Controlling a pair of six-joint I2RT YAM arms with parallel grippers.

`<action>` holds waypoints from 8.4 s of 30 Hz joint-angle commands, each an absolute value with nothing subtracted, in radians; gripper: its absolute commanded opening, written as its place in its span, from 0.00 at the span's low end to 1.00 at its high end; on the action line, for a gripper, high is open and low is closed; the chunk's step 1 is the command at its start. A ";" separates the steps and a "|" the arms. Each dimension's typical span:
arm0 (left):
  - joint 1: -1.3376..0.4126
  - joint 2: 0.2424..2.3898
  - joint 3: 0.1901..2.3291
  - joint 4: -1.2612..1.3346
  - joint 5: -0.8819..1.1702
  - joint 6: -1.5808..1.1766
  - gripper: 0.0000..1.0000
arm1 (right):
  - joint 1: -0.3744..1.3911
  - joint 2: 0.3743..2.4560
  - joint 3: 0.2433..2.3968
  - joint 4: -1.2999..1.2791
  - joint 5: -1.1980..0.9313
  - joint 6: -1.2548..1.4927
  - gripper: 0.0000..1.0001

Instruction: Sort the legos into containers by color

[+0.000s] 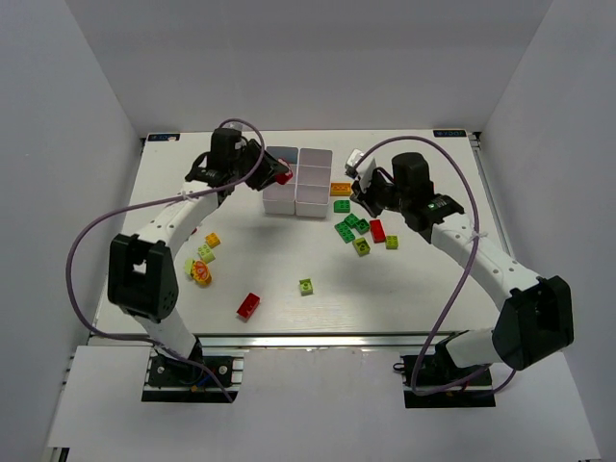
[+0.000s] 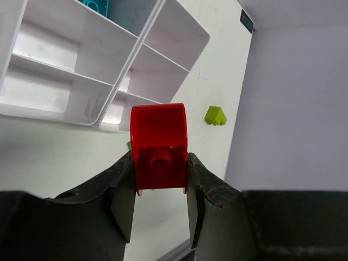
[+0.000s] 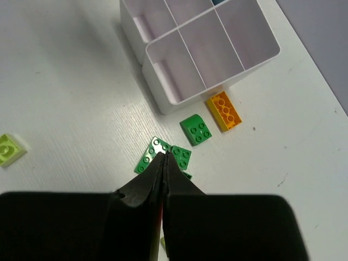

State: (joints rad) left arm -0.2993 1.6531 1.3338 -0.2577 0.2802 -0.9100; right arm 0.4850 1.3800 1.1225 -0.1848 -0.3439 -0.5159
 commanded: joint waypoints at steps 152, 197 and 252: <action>-0.693 1.720 1.040 -0.979 -0.144 -0.423 0.69 | 0.207 1.706 1.313 -0.532 -0.769 -0.388 0.76; -0.265 1.762 1.417 -0.117 -0.219 -1.470 0.00 | 0.206 1.574 1.247 -0.318 -0.778 -0.278 0.00; -0.330 1.791 1.502 -0.250 -0.251 -1.349 0.54 | 0.206 1.571 1.244 -0.356 -0.646 -0.321 0.41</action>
State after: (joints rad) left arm -0.3248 1.9030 1.4521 -0.2043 -0.2062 -1.4536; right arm 0.2096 1.6047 1.2465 -0.3458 -0.7212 -0.3042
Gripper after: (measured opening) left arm 0.551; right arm 0.391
